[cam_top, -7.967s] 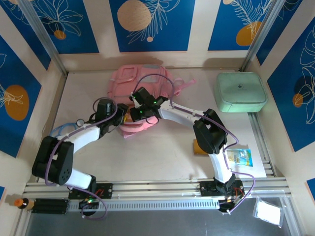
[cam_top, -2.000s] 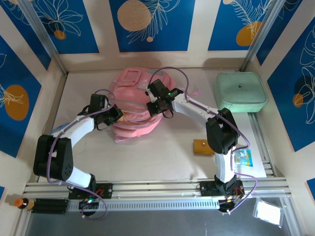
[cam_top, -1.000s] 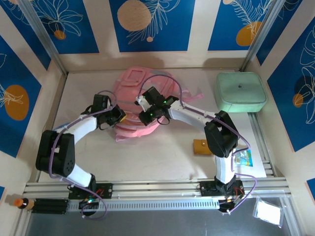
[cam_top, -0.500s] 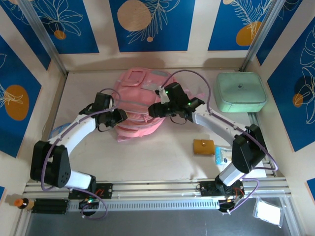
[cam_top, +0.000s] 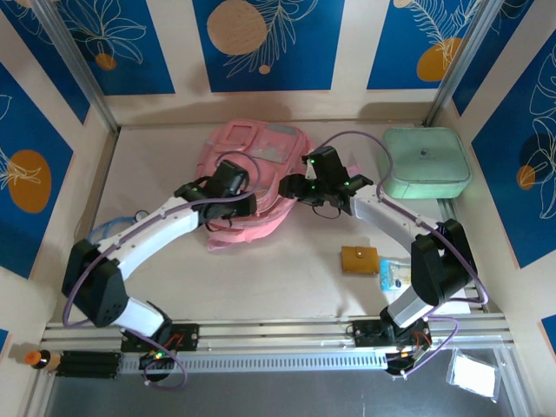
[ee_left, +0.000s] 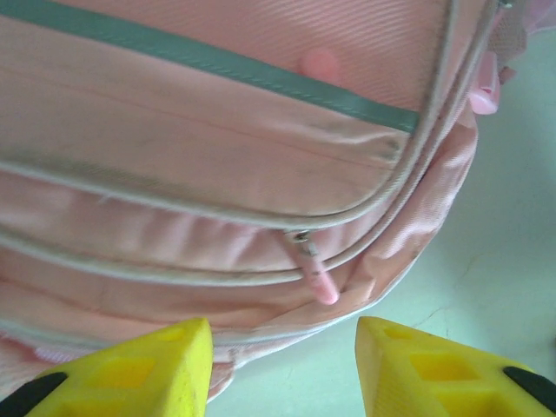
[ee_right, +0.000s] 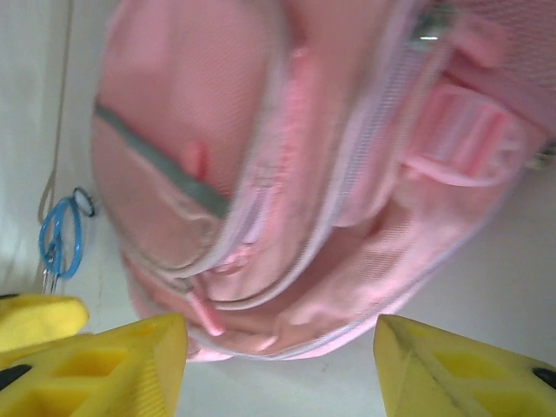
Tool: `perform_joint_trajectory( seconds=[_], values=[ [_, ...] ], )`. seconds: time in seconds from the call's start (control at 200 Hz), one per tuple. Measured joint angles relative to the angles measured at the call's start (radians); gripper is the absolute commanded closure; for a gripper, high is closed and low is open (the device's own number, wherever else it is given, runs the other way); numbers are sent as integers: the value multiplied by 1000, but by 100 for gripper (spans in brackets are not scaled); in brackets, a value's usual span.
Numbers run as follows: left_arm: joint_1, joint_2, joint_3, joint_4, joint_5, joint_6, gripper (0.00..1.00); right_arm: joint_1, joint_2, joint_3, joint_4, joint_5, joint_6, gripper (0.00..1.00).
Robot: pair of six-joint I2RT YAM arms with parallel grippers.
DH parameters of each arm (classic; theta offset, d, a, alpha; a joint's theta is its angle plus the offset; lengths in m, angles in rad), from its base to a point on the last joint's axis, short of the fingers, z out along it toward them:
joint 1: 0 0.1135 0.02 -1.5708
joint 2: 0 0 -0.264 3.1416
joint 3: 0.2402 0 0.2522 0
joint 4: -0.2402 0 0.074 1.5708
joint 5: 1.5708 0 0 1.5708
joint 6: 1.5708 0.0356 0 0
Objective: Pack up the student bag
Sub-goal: Unzip the student bag at the top-center of the table.
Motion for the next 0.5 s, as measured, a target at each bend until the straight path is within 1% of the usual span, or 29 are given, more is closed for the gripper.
perform_joint_trajectory(
  seconds=[0.095, 0.2, 0.5],
  values=[
    [-30, 67, 36, 0, -23, -3, 56, -24, 0, -14, 1, 3, 33, 41],
    [-47, 123, 68, -9, -50, -3, 59, -29, 0, -17, 4, 3, 53, 41],
    [-60, 218, 128, -35, -97, -2, 67, -31, 0, -18, 10, 3, 77, 41]
  ],
)
